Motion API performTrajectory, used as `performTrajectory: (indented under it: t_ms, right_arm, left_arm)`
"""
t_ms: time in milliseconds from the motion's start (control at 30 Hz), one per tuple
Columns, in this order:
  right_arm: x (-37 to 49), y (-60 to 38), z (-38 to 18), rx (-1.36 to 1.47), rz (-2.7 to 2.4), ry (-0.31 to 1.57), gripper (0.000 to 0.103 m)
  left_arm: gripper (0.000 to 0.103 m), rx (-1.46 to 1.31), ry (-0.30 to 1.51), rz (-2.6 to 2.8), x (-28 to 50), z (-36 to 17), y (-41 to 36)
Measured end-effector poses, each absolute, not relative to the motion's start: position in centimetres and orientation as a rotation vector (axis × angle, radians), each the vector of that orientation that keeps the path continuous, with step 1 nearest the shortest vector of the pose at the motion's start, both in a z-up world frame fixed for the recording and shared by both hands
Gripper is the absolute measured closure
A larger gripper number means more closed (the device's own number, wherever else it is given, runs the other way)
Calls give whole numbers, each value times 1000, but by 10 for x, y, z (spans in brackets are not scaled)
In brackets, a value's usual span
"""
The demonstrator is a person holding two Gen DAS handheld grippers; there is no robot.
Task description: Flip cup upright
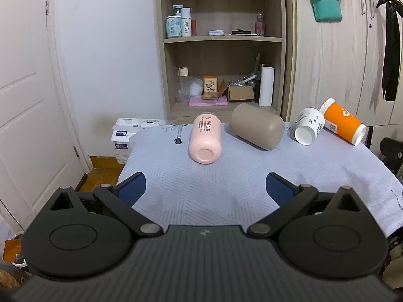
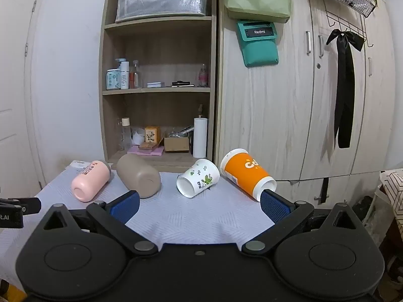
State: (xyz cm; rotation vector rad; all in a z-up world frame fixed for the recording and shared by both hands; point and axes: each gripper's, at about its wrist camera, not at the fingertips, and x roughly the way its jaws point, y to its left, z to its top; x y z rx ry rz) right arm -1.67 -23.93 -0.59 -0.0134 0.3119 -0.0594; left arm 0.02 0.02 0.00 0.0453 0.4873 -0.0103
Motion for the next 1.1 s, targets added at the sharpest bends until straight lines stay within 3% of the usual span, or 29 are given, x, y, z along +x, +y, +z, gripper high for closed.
performTrajectory:
  t_ms: [433, 1100]
  right_arm:
    - [-20, -247, -6, -24, -71, 317, 0]
    - [-16, -243, -10, -43, -101, 355, 0]
  left_arm:
    - [0, 69, 413, -6, -11, -8, -11]
    - [0, 62, 466, 3, -3, -10, -2]
